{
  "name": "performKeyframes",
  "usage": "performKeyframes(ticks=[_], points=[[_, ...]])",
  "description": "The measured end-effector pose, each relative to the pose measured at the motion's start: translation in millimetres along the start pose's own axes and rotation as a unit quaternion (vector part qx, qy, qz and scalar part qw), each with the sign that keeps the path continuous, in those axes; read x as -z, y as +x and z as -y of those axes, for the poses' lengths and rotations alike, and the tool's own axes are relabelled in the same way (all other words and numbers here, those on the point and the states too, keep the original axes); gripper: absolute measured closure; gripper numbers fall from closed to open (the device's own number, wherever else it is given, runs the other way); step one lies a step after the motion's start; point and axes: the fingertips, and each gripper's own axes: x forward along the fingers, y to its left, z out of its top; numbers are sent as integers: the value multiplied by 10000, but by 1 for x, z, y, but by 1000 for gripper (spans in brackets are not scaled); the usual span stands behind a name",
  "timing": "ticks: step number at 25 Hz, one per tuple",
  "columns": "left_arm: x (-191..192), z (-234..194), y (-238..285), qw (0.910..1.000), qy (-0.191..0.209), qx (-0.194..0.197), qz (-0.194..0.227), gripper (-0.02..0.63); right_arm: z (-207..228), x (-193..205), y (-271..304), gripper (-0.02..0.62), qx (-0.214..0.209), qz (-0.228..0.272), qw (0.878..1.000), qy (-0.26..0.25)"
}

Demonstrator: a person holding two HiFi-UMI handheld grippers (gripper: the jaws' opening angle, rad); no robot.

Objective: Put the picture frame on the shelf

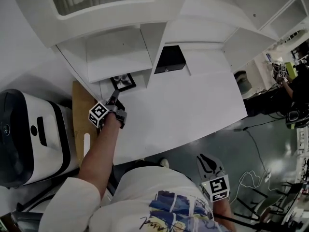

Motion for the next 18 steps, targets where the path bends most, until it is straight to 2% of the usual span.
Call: performKeyframes(ticks=[8, 18], points=[[-7, -10, 16, 9997, 138, -195, -69, 535, -6, 5, -3, 525, 121, -126, 9998, 90], [-9, -19, 23, 9916, 899, -895, -258, 528, -12, 4, -2, 525, 118, -192, 9997, 126]])
